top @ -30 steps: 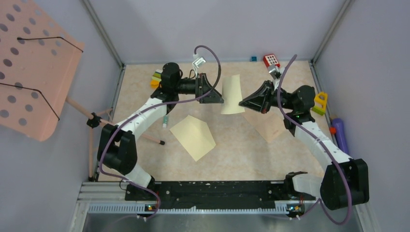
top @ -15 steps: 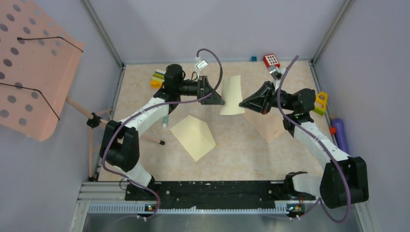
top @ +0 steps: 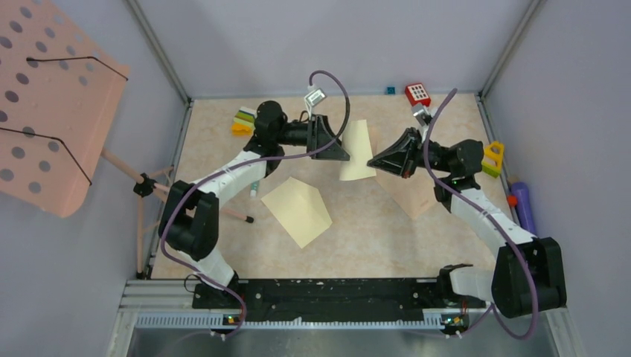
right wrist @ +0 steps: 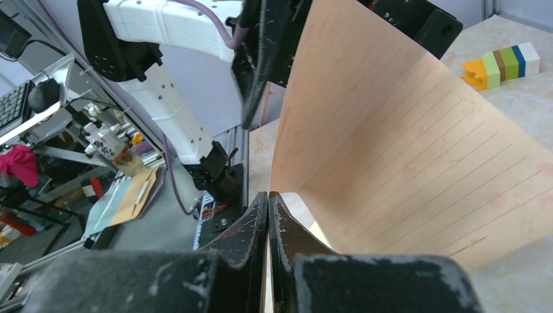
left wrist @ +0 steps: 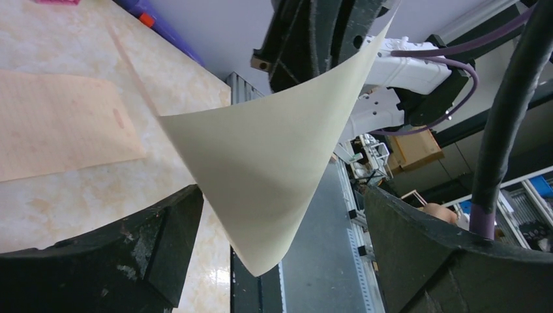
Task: Place the letter into the envelope and seal it
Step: Fold the letter.
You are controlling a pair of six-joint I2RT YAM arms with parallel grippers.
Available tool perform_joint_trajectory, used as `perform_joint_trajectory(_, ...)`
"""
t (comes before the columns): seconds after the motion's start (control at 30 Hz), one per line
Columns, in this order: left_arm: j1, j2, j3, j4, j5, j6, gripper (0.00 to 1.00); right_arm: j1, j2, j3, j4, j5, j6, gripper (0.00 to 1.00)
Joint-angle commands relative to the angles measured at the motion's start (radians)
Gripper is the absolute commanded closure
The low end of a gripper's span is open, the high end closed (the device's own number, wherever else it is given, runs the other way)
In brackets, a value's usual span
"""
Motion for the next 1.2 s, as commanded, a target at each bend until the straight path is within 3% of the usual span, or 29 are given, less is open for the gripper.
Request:
perform_joint_trajectory(0.0,-0.026,-0.016,-0.017,0.12,0.036,-0.053,0.02,-0.006,0.011,0.004,0.027,0.01,-0.039,1.0)
perform_joint_trajectory(0.4,-0.029,-0.052,-0.021,0.019,0.017,0.04,0.05,-0.008,-0.046,0.0,-0.087,0.023,-0.122,1.0)
perform_joint_trajectory(0.87,-0.001,-0.115,-0.035,0.064,0.008,-0.007,0.15,-0.01,-0.063,0.005,-0.26,0.062,-0.244,1.0)
perform_joint_trajectory(1.17,0.012,-0.137,-0.056,0.062,-0.003,0.008,0.18,-0.029,-0.062,0.016,-0.269,0.094,-0.233,1.0)
